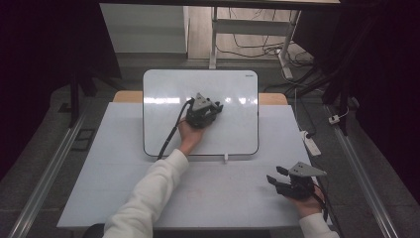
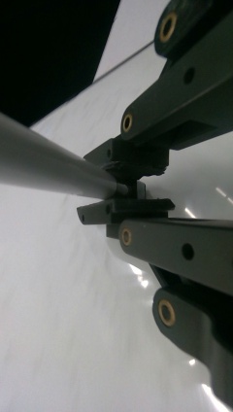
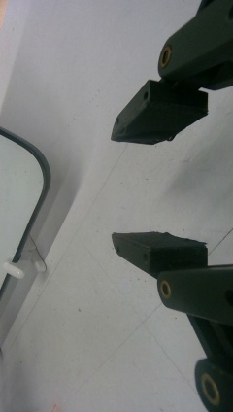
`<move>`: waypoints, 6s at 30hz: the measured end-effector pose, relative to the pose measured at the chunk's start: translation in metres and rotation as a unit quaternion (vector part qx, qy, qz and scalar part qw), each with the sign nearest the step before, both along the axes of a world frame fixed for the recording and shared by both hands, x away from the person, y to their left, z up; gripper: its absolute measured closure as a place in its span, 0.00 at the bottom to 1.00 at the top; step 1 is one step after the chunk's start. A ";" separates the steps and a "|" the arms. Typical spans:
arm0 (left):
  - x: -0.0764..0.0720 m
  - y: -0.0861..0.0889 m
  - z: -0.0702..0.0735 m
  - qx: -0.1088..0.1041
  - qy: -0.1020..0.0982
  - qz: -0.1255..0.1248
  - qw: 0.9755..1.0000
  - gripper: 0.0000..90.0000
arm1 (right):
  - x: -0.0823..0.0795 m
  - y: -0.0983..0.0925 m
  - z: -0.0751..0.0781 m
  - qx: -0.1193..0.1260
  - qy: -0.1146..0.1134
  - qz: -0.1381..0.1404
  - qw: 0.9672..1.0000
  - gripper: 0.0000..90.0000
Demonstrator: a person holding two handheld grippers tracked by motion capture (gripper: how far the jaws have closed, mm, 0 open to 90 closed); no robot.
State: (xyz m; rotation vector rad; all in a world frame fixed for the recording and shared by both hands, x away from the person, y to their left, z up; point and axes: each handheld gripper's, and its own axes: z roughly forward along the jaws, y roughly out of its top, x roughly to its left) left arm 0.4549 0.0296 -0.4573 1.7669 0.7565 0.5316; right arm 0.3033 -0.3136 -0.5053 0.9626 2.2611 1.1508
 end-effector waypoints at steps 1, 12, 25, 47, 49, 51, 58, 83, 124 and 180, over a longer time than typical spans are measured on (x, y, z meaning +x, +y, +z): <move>-0.001 -0.002 -0.001 0.000 0.000 -0.002 1.000 0.86 | 0.000 0.000 0.000 -0.001 0.000 0.000 1.000 0.50; 0.005 0.041 0.012 -0.008 -0.008 0.050 0.999 0.86 | 0.000 0.001 0.000 0.000 0.000 0.001 1.000 0.50; 0.002 0.046 0.009 -0.007 -0.005 0.040 0.999 0.86 | -0.001 0.000 0.000 0.001 -0.001 0.000 1.000 0.50; 0.016 0.029 0.017 -0.023 -0.007 0.037 0.999 0.86 | 0.000 0.001 -0.002 -0.003 0.004 0.001 1.000 0.50; 0.015 0.029 0.016 -0.020 -0.004 0.031 0.999 0.86 | -0.001 0.001 -0.001 -0.004 0.001 0.003 1.000 0.50; 0.012 0.033 0.017 -0.008 -0.008 0.031 0.999 0.86 | -0.001 0.000 0.000 0.000 0.000 0.000 1.000 0.50; 0.005 0.068 0.016 -0.009 -0.009 0.061 0.998 0.86 | 0.000 0.002 -0.002 -0.002 0.003 0.003 1.000 0.50; -0.019 0.051 -0.003 0.005 0.018 0.017 1.000 0.86 | -0.001 0.005 0.001 -0.002 -0.004 0.005 1.000 0.50; -0.122 0.070 -0.025 0.058 0.190 -0.169 0.965 0.86 | -0.015 0.084 0.040 0.054 -0.092 0.090 0.990 0.47; -0.179 0.152 -0.026 0.083 0.140 -0.026 0.986 0.34 | 0.085 0.108 0.126 0.102 -0.092 -0.033 0.990 0.90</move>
